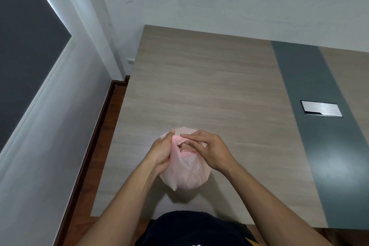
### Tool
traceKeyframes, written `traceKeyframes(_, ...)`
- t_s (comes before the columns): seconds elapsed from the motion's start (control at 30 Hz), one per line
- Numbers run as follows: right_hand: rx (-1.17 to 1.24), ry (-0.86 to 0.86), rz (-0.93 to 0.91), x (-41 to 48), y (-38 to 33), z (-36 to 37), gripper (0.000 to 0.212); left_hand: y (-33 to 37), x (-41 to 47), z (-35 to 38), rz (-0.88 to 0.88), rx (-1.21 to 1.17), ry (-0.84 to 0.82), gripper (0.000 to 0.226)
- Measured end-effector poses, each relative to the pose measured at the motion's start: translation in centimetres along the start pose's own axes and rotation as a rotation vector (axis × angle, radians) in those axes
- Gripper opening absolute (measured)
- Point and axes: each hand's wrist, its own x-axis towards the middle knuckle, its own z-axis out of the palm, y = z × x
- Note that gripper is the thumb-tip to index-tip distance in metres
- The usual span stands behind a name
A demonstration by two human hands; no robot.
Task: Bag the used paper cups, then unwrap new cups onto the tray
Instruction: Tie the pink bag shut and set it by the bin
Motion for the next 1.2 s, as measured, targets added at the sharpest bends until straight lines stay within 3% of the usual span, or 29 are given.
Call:
traceKeyframes(0.13,-0.052,0.057,-0.071,0.1,0.0,0.2,0.020,-0.4,0.8,-0.8,0.044,0.181,0.057,0.056)
traceKeyframes(0.3,-0.024,0.180,-0.022,0.6,0.6,0.4,0.017,-0.7,0.6,-1.7,0.244,0.763,0.224,0.081)
traceKeyframes(0.53,0.056,0.249,0.315,1.1,3.1,-1.3,0.026,-0.1,0.7,-3.2,0.424,0.858,0.358,0.064)
traceKeyframes(0.67,0.341,0.268,0.434,0.8,3.2,-2.3,0.032,0.5,1.3,-4.8,0.517,0.856,0.476,0.056)
traceKeyframes(0.77,0.544,0.148,0.473,0.6,1.6,-3.0,0.034,0.9,0.7,-4.9,0.646,0.832,0.498,0.056)
traceKeyframes(0.97,0.822,-0.171,0.457,0.9,-1.2,-4.1,0.012,2.5,-2.3,-2.0,0.764,0.642,0.223,0.047)
traceKeyframes(1.1,0.901,-0.314,0.449,1.1,-1.6,-3.9,0.017,2.4,-2.3,-0.8,0.722,0.799,-0.069,0.028)
traceKeyframes(1.13,0.904,-0.330,0.454,1.0,-1.8,-3.7,0.019,2.3,-2.1,-0.8,0.715,0.840,-0.145,0.035)
traceKeyframes(1.2,0.888,-0.344,0.467,0.8,-1.9,-3.3,0.018,1.7,-1.6,-0.8,0.753,0.942,-0.200,0.029)
